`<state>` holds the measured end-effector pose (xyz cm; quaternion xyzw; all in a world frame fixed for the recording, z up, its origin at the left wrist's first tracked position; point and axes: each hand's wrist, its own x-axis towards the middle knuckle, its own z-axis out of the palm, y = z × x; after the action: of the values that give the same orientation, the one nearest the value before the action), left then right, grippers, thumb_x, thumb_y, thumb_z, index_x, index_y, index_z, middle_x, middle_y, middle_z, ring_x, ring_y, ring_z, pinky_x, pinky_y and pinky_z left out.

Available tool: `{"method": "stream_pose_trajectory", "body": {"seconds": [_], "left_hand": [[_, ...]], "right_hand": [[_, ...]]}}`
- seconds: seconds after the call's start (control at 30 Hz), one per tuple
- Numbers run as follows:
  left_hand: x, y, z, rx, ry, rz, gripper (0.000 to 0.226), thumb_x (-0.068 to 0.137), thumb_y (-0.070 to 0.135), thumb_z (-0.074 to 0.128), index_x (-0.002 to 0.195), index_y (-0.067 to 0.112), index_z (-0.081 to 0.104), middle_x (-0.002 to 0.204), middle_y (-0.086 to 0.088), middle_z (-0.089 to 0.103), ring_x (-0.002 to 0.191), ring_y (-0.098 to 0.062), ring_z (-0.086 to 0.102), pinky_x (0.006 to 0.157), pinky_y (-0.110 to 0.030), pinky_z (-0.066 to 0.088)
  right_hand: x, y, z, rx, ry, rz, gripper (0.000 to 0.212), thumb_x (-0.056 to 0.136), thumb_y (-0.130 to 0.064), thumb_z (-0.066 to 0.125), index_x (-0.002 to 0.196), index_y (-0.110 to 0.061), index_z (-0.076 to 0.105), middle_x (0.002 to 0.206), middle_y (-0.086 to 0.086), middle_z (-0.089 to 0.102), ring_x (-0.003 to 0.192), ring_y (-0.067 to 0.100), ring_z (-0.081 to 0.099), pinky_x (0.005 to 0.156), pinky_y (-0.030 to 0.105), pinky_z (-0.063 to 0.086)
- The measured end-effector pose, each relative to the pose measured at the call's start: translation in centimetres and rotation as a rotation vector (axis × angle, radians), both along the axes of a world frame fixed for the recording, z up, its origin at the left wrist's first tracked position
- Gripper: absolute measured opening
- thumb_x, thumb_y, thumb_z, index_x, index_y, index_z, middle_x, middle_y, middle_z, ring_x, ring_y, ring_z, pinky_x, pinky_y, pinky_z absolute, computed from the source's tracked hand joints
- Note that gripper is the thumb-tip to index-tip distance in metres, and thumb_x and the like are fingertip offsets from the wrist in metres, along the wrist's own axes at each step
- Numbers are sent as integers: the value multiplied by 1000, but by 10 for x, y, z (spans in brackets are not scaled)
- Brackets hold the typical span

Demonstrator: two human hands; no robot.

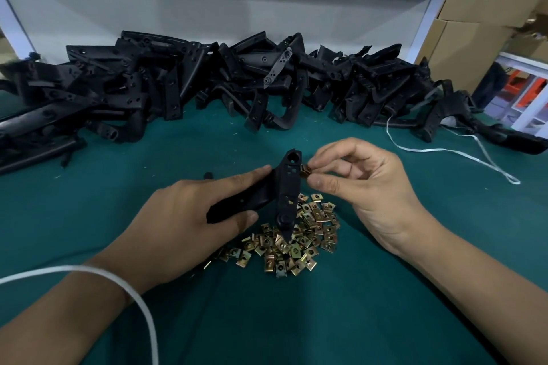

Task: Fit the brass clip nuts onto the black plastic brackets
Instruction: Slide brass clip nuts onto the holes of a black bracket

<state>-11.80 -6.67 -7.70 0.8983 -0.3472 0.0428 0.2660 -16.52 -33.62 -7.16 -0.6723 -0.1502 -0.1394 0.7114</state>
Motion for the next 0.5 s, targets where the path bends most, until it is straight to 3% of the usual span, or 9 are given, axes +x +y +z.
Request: {"method": "stream_pose_trajectory", "body": {"seconds": [0.13, 0.5], "left_hand": [[-1, -1, 0, 29, -27, 2, 63, 87, 69, 51, 137, 83, 17, 98, 25, 71, 77, -1, 65, 69, -29, 57], [-1, -1, -2, -17, -48, 9, 61, 88, 68, 51, 138, 82, 18, 104, 27, 69, 85, 2, 64, 73, -27, 56]], "right_hand": [[0, 0, -1, -5, -31, 8, 24, 75, 8, 82, 92, -6, 75, 96, 7, 73, 89, 17, 72, 82, 24, 59], [-2, 5, 0, -3, -38, -23, 23, 73, 12, 80, 91, 5, 69, 93, 9, 73, 88, 18, 72, 85, 26, 60]]}}
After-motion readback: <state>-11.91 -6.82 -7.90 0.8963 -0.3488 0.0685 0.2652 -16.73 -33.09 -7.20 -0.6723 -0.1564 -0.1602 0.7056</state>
